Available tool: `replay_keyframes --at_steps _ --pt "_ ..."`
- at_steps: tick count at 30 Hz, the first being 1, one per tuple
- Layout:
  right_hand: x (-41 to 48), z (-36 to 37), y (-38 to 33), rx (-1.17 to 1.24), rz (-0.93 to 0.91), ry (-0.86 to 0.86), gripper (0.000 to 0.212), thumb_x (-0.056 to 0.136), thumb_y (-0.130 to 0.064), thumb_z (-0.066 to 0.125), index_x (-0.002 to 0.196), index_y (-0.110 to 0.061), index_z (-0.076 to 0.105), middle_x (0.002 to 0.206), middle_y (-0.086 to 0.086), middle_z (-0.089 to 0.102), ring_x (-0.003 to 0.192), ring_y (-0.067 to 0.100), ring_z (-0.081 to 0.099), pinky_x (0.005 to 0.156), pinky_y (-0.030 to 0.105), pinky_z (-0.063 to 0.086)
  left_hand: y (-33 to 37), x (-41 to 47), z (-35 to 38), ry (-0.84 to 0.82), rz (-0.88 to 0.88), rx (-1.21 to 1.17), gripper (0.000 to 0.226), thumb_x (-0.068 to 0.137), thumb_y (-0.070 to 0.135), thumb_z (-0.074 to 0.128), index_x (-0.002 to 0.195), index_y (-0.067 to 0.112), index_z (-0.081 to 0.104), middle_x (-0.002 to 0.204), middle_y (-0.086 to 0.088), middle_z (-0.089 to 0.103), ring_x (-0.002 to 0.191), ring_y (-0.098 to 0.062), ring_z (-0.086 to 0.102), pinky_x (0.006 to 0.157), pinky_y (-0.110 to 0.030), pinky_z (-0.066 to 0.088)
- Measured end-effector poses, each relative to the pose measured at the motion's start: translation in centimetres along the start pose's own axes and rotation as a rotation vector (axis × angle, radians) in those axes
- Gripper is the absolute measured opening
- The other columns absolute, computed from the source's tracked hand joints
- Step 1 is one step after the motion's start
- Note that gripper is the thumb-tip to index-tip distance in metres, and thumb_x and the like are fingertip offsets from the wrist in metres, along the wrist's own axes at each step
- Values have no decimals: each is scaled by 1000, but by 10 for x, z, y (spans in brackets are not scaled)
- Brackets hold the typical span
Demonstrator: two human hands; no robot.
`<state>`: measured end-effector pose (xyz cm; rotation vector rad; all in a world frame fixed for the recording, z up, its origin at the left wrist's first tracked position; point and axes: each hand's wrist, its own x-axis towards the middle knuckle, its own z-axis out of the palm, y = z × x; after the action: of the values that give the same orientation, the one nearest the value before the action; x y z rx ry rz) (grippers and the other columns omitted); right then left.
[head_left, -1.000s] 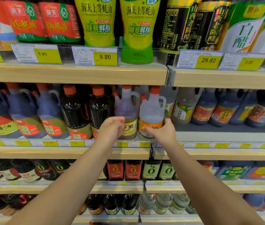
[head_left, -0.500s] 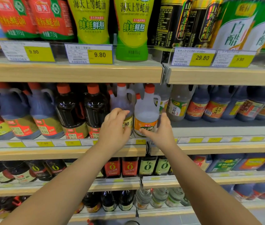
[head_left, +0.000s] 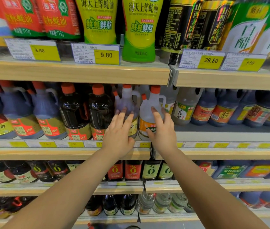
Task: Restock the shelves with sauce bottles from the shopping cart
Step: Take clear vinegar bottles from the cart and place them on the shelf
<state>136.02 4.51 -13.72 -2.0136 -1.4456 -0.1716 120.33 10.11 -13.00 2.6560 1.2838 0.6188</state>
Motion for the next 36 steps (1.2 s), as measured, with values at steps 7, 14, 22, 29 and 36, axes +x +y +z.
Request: replay_keyframes --at_steps 7,14,22,29,36 --pt "0 -6 -2 9 11 -48 77 85 -29 68 148 -32 25 152 12 23 138 34 26 99 45 43 1 -5 0 -28 7 14 84 84 30 56 152 24 6 160 -3 -4 148 -25 -3 117 -42 23" --pt "-47 -52 -14 -173 40 -435 85 87 -36 63 152 -30 9 160 10 10 146 29 15 112 42 28 15 -61 -22 -353 -87 -7 84 85 41 58 152 24 10 159 -2 -18 147 -28 6 113 -43 31" --pt "-129 -64 -86 -242 -67 -928 71 85 -44 61 146 -23 32 144 11 39 128 33 43 100 44 43 -12 -204 -59 -560 -348 -90 58 88 45 54 140 23 41 160 -4 8 144 -25 22 111 -39 33" --pt "-186 -27 -183 -148 -298 -1163 64 89 -41 58 145 -21 34 145 3 43 120 24 52 92 36 48 -72 -321 -104 -436 -731 -156 45 91 39 53 132 21 51 152 -1 27 141 -18 28 107 -34 33" --pt "-228 23 -306 -146 -512 -1287 46 87 -42 57 129 -23 51 117 0 61 100 21 60 76 35 50 -139 -421 -167 -344 -1033 -214 40 88 31 57 125 15 56 136 -8 44 126 -24 43 102 -32 39"
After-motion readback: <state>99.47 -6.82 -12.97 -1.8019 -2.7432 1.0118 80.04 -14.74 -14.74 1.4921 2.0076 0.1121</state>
